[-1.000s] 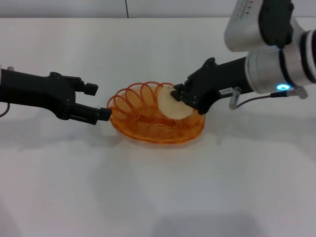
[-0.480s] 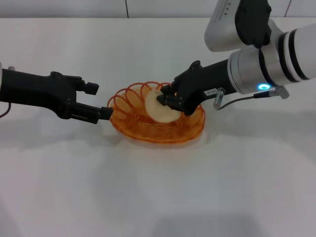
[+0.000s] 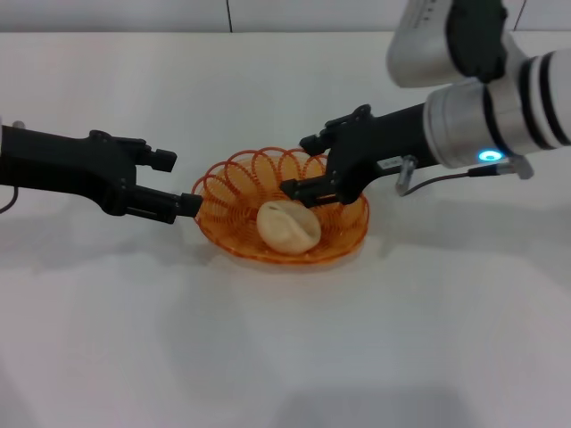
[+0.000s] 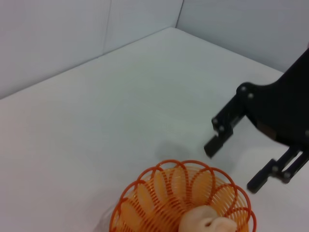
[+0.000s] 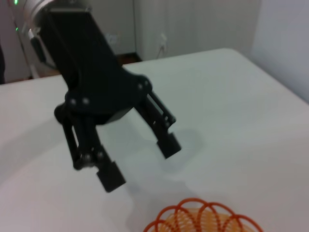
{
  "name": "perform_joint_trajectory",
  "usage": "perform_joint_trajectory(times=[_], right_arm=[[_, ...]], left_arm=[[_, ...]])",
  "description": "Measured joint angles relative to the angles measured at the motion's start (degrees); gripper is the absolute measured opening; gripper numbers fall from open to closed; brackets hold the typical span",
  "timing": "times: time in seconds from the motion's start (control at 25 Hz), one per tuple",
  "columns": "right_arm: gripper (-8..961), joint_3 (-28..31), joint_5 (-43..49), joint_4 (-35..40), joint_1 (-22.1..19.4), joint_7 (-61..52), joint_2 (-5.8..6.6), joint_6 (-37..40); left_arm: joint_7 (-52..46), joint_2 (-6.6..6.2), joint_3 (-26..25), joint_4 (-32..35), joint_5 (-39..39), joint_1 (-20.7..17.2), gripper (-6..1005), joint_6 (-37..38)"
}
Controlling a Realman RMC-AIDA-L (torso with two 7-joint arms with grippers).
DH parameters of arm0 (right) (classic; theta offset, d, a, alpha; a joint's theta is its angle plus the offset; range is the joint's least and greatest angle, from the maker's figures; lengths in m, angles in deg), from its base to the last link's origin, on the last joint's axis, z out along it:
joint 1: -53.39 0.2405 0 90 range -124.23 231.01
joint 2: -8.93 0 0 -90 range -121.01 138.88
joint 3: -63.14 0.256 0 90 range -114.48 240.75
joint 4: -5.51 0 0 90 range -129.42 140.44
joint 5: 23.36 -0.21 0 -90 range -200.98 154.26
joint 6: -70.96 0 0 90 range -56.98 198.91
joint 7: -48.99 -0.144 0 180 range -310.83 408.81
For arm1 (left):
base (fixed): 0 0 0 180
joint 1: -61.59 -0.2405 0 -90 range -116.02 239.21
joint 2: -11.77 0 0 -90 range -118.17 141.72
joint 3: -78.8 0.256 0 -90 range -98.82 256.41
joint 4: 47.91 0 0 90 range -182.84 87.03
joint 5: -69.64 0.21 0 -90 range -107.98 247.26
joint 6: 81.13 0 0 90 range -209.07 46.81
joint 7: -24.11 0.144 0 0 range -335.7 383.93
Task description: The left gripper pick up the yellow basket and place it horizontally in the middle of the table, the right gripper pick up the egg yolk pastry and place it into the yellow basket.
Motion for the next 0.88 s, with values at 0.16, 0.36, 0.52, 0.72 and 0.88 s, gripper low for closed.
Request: perform_joint_trajectory(times=[0.16, 0.36, 0.52, 0.72, 0.88], right_arm=[[513, 1.33, -0.95, 4.1, -4.04, 0.95, 0.19, 0.6], [706, 1.93, -1.17, 9.53, -10.21, 3.47, 0.34, 2.2], [860, 3.34, -2.07, 12.87, -14.55, 4.34, 0.52, 3.65], [856, 6.45, -5.1, 13.77, -18.05, 6.37, 0.68, 6.42], [853, 9.14, -9.33, 13.25, -19.8, 10.12, 0.74, 9.27]], left_arm=[[0.3, -0.32, -0.01, -0.07, 0.0, -0.37, 888, 0.21], [1.24, -0.73, -0.16, 0.0, -0.09, -1.1, 888, 0.31], [2.04, -0.92, -0.91, 0.0, -0.78, -1.76, 888, 0.89], [3.06, -1.08, -1.49, 0.13, -1.69, -2.86, 888, 1.21], [4.11, -1.09, -1.53, 0.2, -2.6, -3.2, 888, 1.25]])
